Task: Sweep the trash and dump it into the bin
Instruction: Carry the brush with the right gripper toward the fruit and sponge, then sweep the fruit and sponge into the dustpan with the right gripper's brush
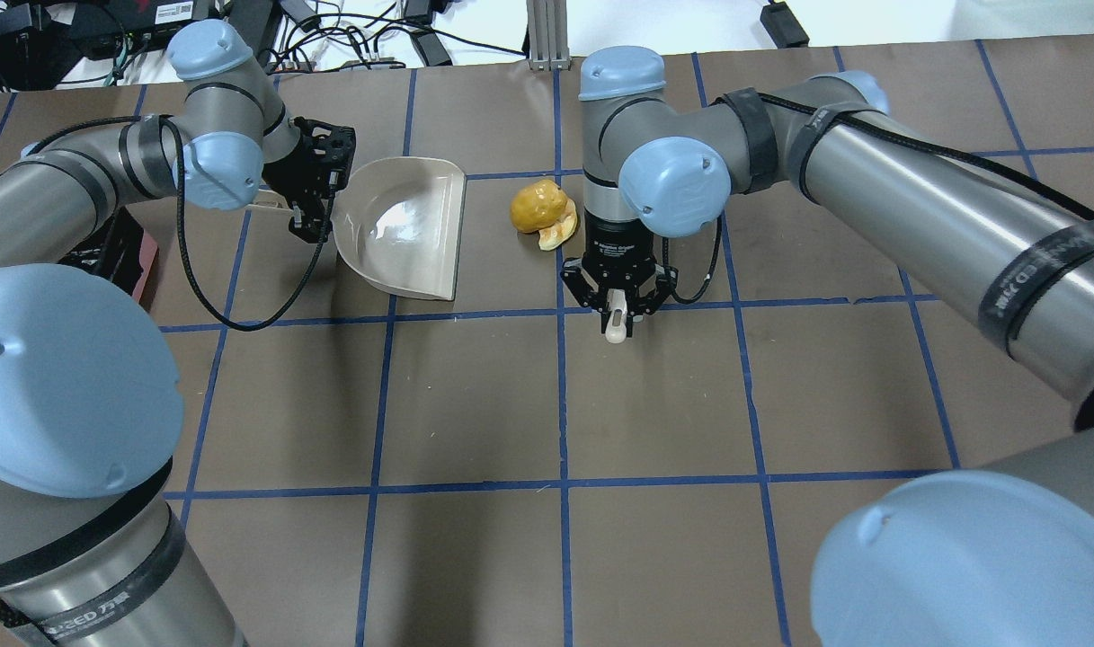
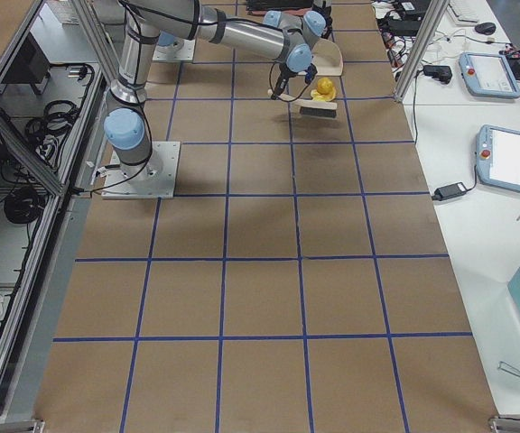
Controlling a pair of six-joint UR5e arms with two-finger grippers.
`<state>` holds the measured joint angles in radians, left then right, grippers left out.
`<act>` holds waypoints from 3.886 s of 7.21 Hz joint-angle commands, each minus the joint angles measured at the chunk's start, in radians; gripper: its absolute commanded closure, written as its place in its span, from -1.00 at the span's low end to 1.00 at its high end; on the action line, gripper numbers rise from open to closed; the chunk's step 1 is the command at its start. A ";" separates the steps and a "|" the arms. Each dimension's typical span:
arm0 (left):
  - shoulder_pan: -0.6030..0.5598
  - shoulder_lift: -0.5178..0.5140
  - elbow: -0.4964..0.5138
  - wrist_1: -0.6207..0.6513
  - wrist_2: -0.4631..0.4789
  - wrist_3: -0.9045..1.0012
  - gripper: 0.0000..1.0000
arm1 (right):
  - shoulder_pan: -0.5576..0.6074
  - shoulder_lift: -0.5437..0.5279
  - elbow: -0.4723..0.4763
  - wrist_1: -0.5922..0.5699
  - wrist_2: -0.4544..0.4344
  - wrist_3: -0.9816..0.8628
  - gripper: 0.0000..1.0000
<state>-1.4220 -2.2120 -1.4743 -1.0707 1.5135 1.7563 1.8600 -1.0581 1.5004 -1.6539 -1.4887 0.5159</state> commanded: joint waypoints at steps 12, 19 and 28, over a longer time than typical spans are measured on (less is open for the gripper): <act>-0.009 0.000 0.002 0.000 0.004 -0.032 0.79 | 0.150 0.153 -0.220 -0.006 0.082 0.070 0.81; -0.008 0.000 0.000 0.000 0.002 -0.031 0.79 | 0.202 0.262 -0.368 -0.044 0.171 0.073 0.81; -0.008 0.000 0.000 -0.002 -0.006 -0.031 0.80 | 0.297 0.279 -0.385 -0.170 0.341 0.232 0.78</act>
<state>-1.4297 -2.2116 -1.4741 -1.0721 1.5085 1.7245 2.1488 -0.7795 1.1158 -1.8129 -1.1856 0.7080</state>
